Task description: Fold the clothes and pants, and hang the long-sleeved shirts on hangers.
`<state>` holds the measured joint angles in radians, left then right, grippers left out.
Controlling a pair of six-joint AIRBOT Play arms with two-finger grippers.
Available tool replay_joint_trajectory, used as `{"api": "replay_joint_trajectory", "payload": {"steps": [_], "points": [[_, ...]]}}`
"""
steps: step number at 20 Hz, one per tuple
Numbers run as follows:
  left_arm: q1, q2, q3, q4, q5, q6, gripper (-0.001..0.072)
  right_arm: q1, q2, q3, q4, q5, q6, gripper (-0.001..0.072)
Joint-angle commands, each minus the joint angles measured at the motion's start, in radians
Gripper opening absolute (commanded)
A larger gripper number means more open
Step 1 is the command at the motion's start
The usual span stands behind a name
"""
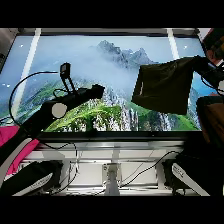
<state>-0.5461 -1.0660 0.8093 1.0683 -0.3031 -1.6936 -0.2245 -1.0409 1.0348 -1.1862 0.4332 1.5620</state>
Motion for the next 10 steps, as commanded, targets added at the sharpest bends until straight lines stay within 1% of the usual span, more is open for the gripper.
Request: {"api": "replay_joint_trajectory", "payload": {"steps": [1,4,5,6,8,9,10], "points": [[-0.074,-0.087,0.037,-0.007,0.008,0.023,0.0693,0.007,-0.001,0.014,-0.002,0.085,-0.033,0.0018],[-0.146,-0.237,0.174,-0.007,0.005,0.023,0.0692,0.007,-0.001,0.014,-0.021,0.147,-0.037,0.0018],[-0.162,-0.296,0.243,-0.007,-0.014,0.023,0.0692,0.007,-0.001,0.014,-0.026,0.161,-0.037,0.0018],[-0.165,-0.355,0.314,-0.007,-0.066,0.027,0.0691,0.007,-0.001,0.014,-0.027,0.170,-0.037,0.0018],[-0.155,-0.485,0.478,-0.008,-0.272,0.065,0.0692,0.007,-0.001,0.014,-0.026,0.177,-0.037,0.0018],[-0.147,-0.548,0.560,-0.034,-0.380,0.119,0.0692,0.007,-0.001,0.014,-0.026,0.177,-0.037,0.0018],[-0.137,-0.599,0.622,-0.093,-0.452,0.197,0.0692,0.007,-0.001,0.014,-0.026,0.177,-0.037,0.0018]]}}
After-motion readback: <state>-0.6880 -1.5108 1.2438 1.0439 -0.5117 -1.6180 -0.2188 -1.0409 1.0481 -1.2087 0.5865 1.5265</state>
